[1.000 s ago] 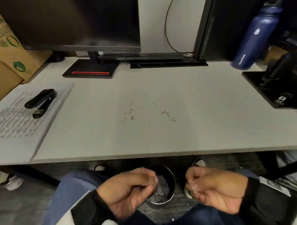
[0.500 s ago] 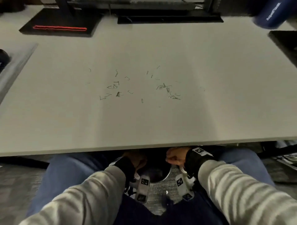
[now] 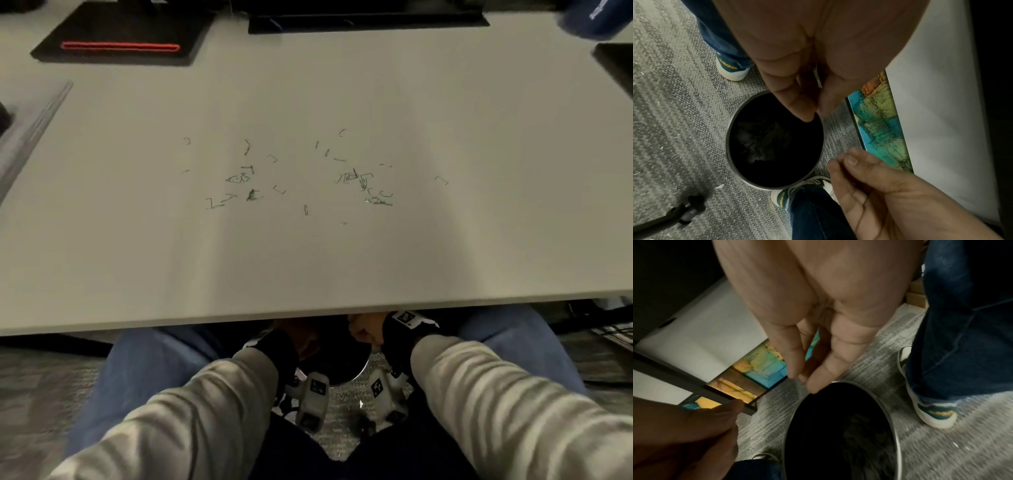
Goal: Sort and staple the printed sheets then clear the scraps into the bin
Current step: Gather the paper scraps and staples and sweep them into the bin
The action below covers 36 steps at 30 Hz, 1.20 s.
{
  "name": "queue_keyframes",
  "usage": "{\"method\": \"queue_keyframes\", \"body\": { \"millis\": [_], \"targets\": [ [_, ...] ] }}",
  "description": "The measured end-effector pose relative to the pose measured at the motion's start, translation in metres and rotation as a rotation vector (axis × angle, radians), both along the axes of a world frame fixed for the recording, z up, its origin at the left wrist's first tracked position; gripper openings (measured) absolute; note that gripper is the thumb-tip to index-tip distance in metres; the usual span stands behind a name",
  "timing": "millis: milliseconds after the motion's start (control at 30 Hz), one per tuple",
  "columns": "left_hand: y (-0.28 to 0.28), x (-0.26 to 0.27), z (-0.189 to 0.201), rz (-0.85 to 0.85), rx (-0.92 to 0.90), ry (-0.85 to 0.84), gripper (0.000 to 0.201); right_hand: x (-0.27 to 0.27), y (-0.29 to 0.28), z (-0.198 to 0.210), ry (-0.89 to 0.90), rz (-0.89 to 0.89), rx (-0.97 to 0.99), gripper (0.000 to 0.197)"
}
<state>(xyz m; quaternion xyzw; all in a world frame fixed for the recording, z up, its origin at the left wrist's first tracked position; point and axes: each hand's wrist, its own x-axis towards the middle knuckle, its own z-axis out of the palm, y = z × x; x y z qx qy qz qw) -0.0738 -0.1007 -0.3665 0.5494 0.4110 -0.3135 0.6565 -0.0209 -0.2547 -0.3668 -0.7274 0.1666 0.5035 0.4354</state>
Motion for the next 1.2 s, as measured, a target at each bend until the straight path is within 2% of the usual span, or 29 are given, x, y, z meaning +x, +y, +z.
{"method": "queue_keyframes", "body": {
  "millis": [133, 233, 300, 400, 433, 500, 567, 633, 733, 767, 833, 900, 933, 1000, 1067, 1133, 1200],
  "targets": [
    [0.002, 0.0, 0.022, 0.019, 0.002, -0.054, 0.03, -0.003, 0.011, 0.028, 0.008, 0.145, -0.025, 0.029],
    [0.001, 0.0, 0.064, -0.075, -0.122, -0.146, 0.035, -0.007, 0.021, 0.064, -0.079, 0.305, -0.038, 0.03],
    [-0.002, -0.004, 0.09, -0.166, -0.155, -0.21, 0.036, -0.014, 0.024, 0.097, -0.176, 0.429, -0.079, 0.029],
    [0.006, -0.023, 0.128, -0.32, -0.061, -0.263, 0.016, -0.038, 0.012, 0.164, -0.509, 0.798, -0.237, 0.018],
    [0.011, -0.031, 0.145, -0.37, -0.019, -0.28, 0.011, -0.046, 0.007, 0.186, -0.568, 0.893, -0.255, 0.018],
    [0.019, -0.05, 0.181, -0.46, 0.036, -0.362, 0.01, -0.06, 0.003, 0.228, -0.507, 0.95, -0.257, 0.011],
    [0.027, -0.069, 0.215, -0.683, 0.166, -0.436, 0.015, -0.07, -0.003, 0.255, -0.448, 0.933, -0.223, 0.032],
    [0.041, -0.085, 0.25, -0.772, 0.302, -0.497, 0.015, -0.073, -0.016, 0.272, -0.501, 0.916, -0.126, 0.04],
    [0.071, -0.086, 0.3, -0.858, 0.195, -0.62, 0.016, -0.075, -0.033, 0.304, -0.579, 0.911, 0.015, 0.033],
    [0.086, -0.08, 0.311, -0.818, 0.158, -0.657, 0.018, -0.071, -0.039, 0.314, -0.602, 0.865, 0.052, 0.03],
    [0.111, -0.064, 0.325, -0.61, 0.191, -0.695, 0.015, -0.051, -0.056, 0.327, -0.658, 0.65, 0.101, 0.035],
    [0.13, -0.042, 0.328, -0.494, 0.38, -0.736, 0.011, -0.022, -0.072, 0.335, -0.778, 0.468, 0.042, 0.034],
    [0.137, -0.028, 0.327, -0.5, 0.514, -0.729, 0.012, -0.007, -0.078, 0.335, -0.846, 0.42, -0.05, 0.032],
    [0.153, 0.0, 0.324, -0.567, 0.803, -0.673, 0.022, 0.02, -0.087, 0.334, -0.931, 0.392, -0.264, 0.025],
    [0.163, 0.023, 0.32, -0.689, 1.068, -0.56, 0.036, 0.037, -0.088, 0.331, -0.926, 0.383, -0.382, 0.024],
    [0.162, 0.039, 0.317, -0.8, 1.198, -0.469, 0.038, 0.046, -0.08, 0.327, -0.873, 0.398, -0.436, 0.027],
    [0.153, 0.05, 0.316, -0.863, 1.239, -0.41, 0.036, 0.047, -0.065, 0.326, -0.86, 0.471, -0.512, 0.028]
  ]
}}
